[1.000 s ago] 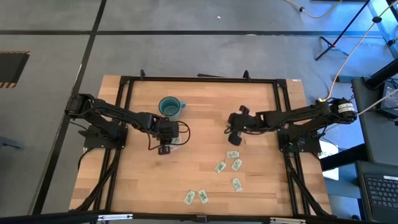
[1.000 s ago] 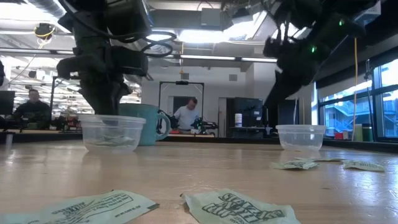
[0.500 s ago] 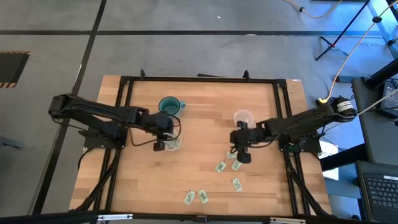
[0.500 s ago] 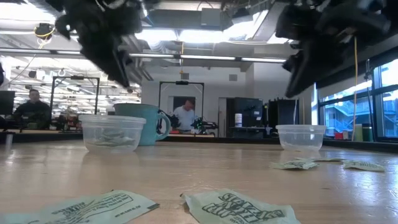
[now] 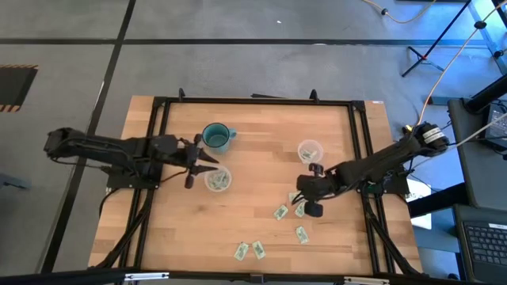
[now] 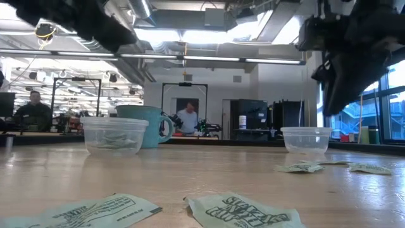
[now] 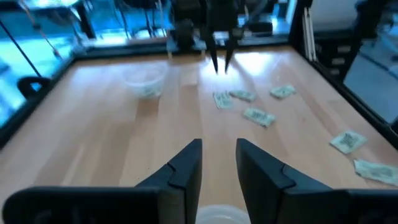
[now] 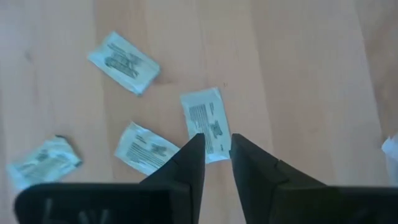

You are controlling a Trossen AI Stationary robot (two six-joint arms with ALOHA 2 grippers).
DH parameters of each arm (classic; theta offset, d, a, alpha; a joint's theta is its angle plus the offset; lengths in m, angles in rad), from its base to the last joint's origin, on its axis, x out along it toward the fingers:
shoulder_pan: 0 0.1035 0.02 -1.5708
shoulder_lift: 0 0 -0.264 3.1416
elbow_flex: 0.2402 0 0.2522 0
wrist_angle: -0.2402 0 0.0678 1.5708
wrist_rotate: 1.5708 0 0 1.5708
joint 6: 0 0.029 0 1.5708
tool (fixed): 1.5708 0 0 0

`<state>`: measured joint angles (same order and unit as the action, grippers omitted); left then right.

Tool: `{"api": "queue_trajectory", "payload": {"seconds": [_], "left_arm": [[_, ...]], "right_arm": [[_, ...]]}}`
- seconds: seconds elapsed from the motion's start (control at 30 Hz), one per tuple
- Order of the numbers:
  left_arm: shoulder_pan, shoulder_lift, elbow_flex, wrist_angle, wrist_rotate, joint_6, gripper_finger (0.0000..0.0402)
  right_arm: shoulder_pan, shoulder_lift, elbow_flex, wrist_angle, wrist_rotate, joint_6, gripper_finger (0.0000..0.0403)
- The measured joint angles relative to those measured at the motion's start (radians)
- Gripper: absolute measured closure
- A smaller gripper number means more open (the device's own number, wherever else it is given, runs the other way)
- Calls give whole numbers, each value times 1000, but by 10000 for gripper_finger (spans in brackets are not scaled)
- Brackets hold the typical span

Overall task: Pick and place Stevia / Truvia into bins
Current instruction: Put the white stevia packet into the right transparent container

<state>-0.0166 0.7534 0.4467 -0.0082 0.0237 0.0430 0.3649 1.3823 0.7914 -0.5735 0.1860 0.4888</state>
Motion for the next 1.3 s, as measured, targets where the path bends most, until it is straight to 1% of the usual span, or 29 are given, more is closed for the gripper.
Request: {"api": "queue_trajectory", "payload": {"seconds": [0.13, 0.27, 0.37, 0.53, 0.63, 0.77, 1.0, 1.1, 1.17, 1.23, 1.3], "left_arm": [[0, -50, -89, 115, -5, -2, 309], [0, -74, -123, 165, -15, -2, 308], [0, -78, -132, 196, -33, -2, 309], [0, -77, -131, 193, -76, -2, 309], [0, -77, -132, 192, -79, -2, 311], [0, -77, -132, 192, -79, -2, 310], [0, -77, -131, 190, -84, -2, 309], [0, -77, -131, 189, -84, -2, 309], [0, -77, -132, 189, -84, -2, 309], [0, -77, -132, 189, -84, -2, 309], [0, -77, -131, 189, -84, -3, 309]], "right_arm": [[0, 73, 0, 3, 0, -38, 322], [0, 136, 0, 18, -1, -48, 321], [0, 179, 0, 24, -1, -48, 321], [0, 242, 2, 38, 0, -48, 321], [0, 269, 6, 46, 4, -43, 321], [0, 279, 6, 45, -2, -25, 336], [0, 280, 4, 48, -6, -26, 390], [0, 281, 13, 41, -7, -26, 397], [-1, 283, 43, 9, -9, -30, 396], [-4, 281, 84, -58, -8, -52, 397], [-18, 254, 133, -125, -7, -78, 400]]}}
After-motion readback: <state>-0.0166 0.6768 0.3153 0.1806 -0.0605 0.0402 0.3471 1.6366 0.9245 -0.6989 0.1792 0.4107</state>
